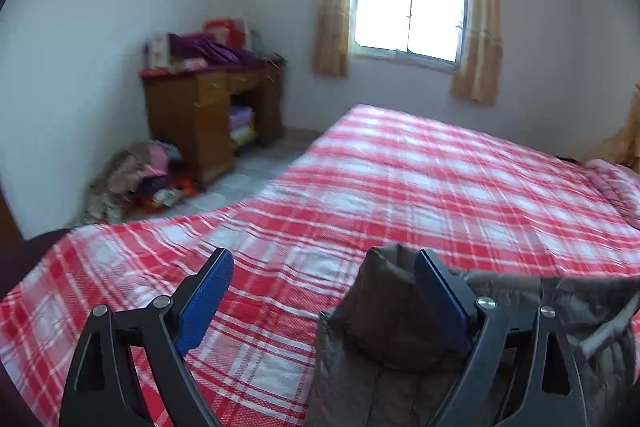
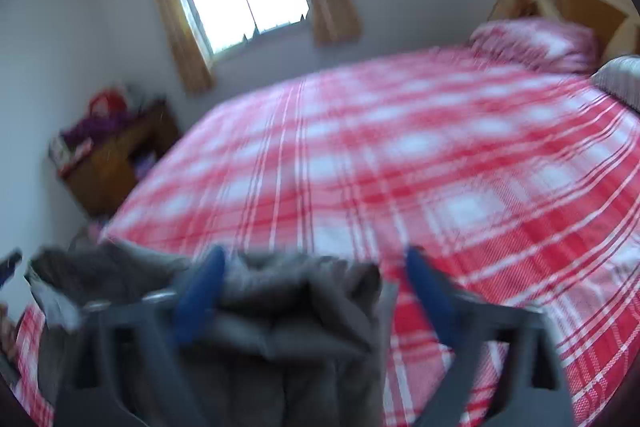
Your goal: Fold large clothes
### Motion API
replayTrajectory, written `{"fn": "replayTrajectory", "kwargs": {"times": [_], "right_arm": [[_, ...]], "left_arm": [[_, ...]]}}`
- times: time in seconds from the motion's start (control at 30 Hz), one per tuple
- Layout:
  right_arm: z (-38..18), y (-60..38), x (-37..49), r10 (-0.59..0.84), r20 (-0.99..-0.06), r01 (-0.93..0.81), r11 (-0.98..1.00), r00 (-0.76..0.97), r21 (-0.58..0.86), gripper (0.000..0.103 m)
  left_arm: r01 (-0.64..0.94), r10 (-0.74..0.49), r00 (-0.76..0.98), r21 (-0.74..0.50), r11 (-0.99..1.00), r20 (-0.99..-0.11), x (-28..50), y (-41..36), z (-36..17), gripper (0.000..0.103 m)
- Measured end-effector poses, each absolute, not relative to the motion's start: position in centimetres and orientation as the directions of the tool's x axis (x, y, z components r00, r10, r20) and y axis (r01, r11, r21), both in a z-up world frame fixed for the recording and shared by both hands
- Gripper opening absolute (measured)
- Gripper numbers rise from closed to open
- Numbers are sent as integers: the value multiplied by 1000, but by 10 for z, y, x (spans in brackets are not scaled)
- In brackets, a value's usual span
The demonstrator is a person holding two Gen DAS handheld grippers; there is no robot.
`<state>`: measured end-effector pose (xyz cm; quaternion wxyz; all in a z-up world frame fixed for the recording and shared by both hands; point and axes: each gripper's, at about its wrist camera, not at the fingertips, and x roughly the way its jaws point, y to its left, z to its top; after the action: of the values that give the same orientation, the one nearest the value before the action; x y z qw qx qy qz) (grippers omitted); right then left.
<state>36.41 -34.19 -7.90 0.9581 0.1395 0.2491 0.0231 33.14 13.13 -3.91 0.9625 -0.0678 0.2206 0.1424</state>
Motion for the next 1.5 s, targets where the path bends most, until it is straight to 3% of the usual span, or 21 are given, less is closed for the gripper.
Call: {"fn": "replayTrajectory", "kwargs": {"times": [0.13, 0.27, 0.4, 0.53, 0.63, 0.73, 1.5], "right_arm": [[-53, -328, 359, 63, -450, 56, 968, 891, 246, 98], [-48, -286, 348, 82, -456, 18, 977, 886, 211, 98], [-71, -217, 356, 192, -539, -145, 981, 820, 129, 98], [-99, -171, 375, 205, -608, -250, 968, 767, 10, 98], [-118, -169, 395, 149, -635, -229, 973, 758, -44, 98], [-134, -183, 411, 157, -659, -185, 982, 736, 28, 98], [-162, -193, 430, 176, -702, -131, 984, 690, 118, 102]], "left_arm": [[-299, 271, 887, -20, 954, -373, 325, 99, -38, 93], [-163, 188, 902, 96, 982, -389, 338, 46, -48, 95], [-46, 138, 894, 219, 975, -427, 360, 2, -69, 96], [-95, 246, 879, 356, 930, -408, 390, -9, -100, 96], [-151, 302, 808, 318, 936, -506, 423, 13, -124, 96], [-174, 292, 761, 251, 952, -580, 442, 28, -141, 96], [-163, 305, 704, 273, 948, -642, 468, 15, -178, 102]]}}
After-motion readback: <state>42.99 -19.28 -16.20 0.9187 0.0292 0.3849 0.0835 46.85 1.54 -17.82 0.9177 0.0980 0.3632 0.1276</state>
